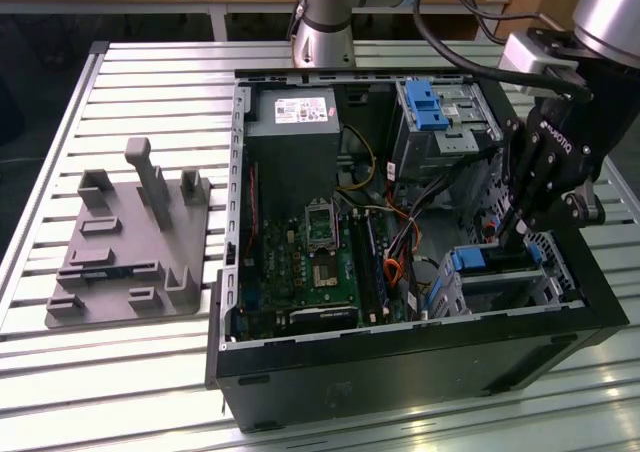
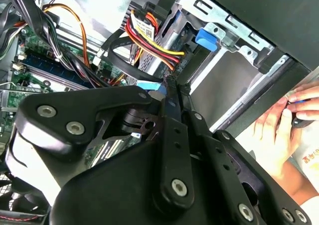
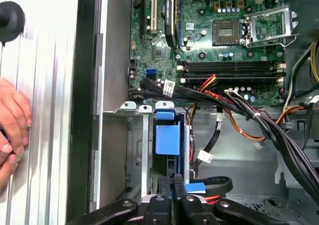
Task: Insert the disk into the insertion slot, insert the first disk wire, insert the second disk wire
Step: 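Insert the second disk wire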
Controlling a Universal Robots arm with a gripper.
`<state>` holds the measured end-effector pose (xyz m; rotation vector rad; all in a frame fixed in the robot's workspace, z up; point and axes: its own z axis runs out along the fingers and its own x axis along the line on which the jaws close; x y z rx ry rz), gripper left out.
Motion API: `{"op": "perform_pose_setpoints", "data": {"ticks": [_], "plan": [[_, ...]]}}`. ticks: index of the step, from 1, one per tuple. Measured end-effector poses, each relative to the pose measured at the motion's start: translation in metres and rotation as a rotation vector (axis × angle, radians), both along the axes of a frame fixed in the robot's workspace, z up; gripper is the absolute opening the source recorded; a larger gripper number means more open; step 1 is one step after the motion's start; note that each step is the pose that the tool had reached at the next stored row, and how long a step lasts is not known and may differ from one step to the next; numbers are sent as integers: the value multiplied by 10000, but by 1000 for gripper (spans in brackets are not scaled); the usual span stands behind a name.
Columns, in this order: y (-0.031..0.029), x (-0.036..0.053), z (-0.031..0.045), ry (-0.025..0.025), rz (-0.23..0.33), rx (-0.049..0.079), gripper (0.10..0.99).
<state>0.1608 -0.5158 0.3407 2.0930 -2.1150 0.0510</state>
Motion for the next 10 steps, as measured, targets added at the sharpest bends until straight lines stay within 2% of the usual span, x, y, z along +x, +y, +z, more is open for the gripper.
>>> {"op": "perform_pose_setpoints", "data": {"ticks": [10], "plan": [[1,0,2,0,6,-4,145]]}}
